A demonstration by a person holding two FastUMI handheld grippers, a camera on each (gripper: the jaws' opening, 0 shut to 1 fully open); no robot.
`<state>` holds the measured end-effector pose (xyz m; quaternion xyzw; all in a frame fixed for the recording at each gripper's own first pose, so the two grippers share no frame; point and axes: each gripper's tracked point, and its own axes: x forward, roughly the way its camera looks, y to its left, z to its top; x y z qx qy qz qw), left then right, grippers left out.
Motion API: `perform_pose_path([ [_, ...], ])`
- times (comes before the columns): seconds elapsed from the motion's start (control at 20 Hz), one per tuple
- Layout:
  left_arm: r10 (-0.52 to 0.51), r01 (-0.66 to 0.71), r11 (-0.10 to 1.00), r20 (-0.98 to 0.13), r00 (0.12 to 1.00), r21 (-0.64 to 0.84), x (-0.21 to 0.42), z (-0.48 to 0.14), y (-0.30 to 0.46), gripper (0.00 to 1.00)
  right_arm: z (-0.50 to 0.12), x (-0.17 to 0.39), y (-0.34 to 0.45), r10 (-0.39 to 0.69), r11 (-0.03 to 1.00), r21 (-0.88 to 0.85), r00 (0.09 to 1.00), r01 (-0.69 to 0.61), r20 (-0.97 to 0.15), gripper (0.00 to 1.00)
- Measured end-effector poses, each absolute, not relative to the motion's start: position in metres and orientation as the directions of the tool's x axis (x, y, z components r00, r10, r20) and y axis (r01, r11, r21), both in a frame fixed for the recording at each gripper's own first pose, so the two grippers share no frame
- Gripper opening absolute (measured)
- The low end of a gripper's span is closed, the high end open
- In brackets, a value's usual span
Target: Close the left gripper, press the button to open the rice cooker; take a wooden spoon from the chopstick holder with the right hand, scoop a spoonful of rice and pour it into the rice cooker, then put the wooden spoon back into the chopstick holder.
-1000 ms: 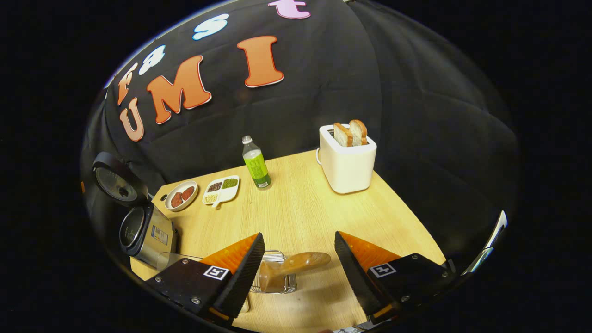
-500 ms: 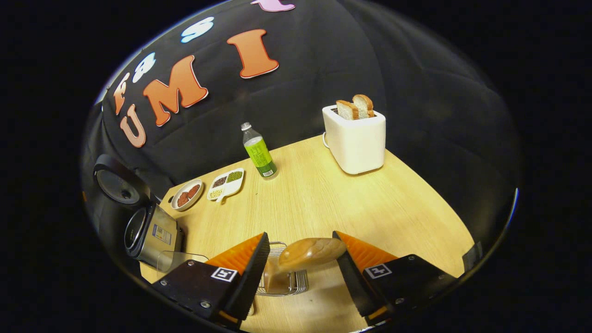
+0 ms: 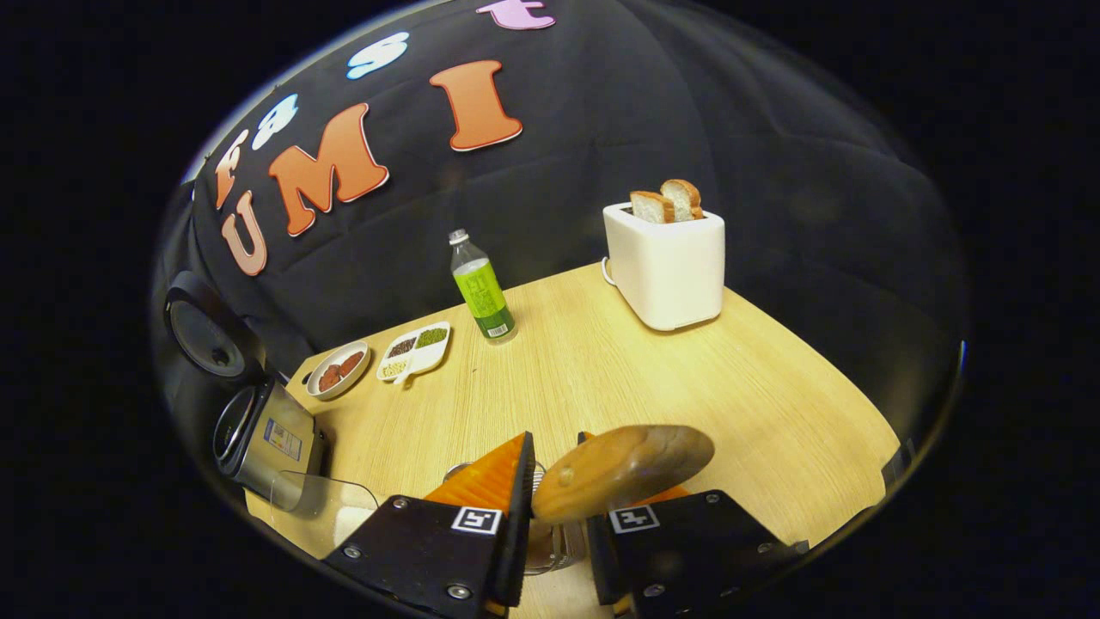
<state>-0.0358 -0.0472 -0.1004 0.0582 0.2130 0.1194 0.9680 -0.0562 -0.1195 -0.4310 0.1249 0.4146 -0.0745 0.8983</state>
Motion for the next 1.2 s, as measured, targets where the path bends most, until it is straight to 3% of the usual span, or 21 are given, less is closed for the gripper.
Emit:
perform_pose_path([
  [0.2, 0.235, -0.184, 0.969, -0.404, 0.884, 0.162, -0.034, -0.102, -0.051, 0.92, -0.427, -0.054, -0.109, -0.003, 0.95, 0.201, 0.65, 0.239, -0.76, 0.24],
  [0.3, 0.224, -0.172, 0.972, -0.403, 0.887, 0.16, -0.033, -0.102, -0.054, 1.0, -0.427, -0.054, -0.107, -0.007, 0.948, 0.202, 0.653, 0.244, -0.757, 0.21],
  [0.5, 0.201, -0.148, 0.976, -0.399, 0.895, 0.159, -0.031, -0.102, -0.058, 0.96, -0.422, -0.055, -0.1, -0.026, 0.948, 0.189, 0.652, 0.257, -0.758, 0.18],
  [0.55, 0.194, -0.142, 0.977, -0.4, 0.896, 0.157, -0.031, -0.103, -0.059, 1.0, -0.423, -0.057, -0.098, -0.025, 0.948, 0.186, 0.646, 0.257, -0.763, 0.17],
  [0.6, 0.189, -0.136, 0.978, -0.401, 0.897, 0.156, -0.029, -0.104, -0.06, 0.92, -0.423, -0.059, -0.097, -0.024, 0.95, 0.181, 0.641, 0.254, -0.767, 0.16],
  [0.75, 0.171, -0.121, 0.981, -0.396, 0.902, 0.148, -0.028, -0.103, -0.062, 0.92, -0.422, -0.06, -0.092, -0.022, 0.955, 0.166, 0.616, 0.247, -0.788, 0.1],
  [0.8, 0.167, -0.118, 0.982, -0.389, 0.906, 0.146, -0.026, -0.101, -0.061, 1.0, -0.42, -0.057, -0.092, -0.03, 0.955, 0.16, 0.617, 0.25, -0.786, 0.09],
  [0.85, 0.164, -0.117, 0.983, -0.381, 0.91, 0.143, -0.025, -0.1, -0.059, 0.92, -0.414, -0.056, -0.091, -0.033, 0.956, 0.156, 0.621, 0.249, -0.783, 0.1],
  [0.9, 0.161, -0.117, 0.983, -0.373, 0.914, 0.138, -0.023, -0.098, -0.057, 0.92, -0.408, -0.054, -0.092, -0.041, 0.955, 0.154, 0.628, 0.253, -0.777, 0.14],
  [0.95, 0.158, -0.118, 0.985, -0.366, 0.917, 0.13, -0.023, -0.097, -0.054, 0.92, -0.398, -0.053, -0.093, -0.046, 0.955, 0.154, 0.638, 0.254, -0.769, 0.09],
  [1.0, 0.154, -0.119, 0.986, -0.36, 0.92, 0.12, -0.021, -0.095, -0.051, 1.0, -0.388, -0.053, -0.093, -0.048, 0.955, 0.156, 0.651, 0.253, -0.758, 0.09],
  [1.1, 0.149, -0.119, 0.987, -0.346, 0.926, 0.106, -0.02, -0.092, -0.044, 1.0, -0.369, -0.051, -0.093, -0.053, 0.958, 0.152, 0.67, 0.243, -0.74, 0.13],
  [1.15, 0.149, -0.119, 0.987, -0.331, 0.932, 0.108, -0.021, -0.089, -0.04, 1.0, -0.359, -0.051, -0.093, -0.062, 0.961, 0.141, 0.68, 0.239, -0.73, 0.09],
  [1.2, 0.152, -0.122, 0.986, -0.317, 0.936, 0.112, -0.018, -0.087, -0.036, 1.0, -0.35, -0.05, -0.093, -0.072, 0.963, 0.128, 0.685, 0.237, -0.725, 0.13],
])
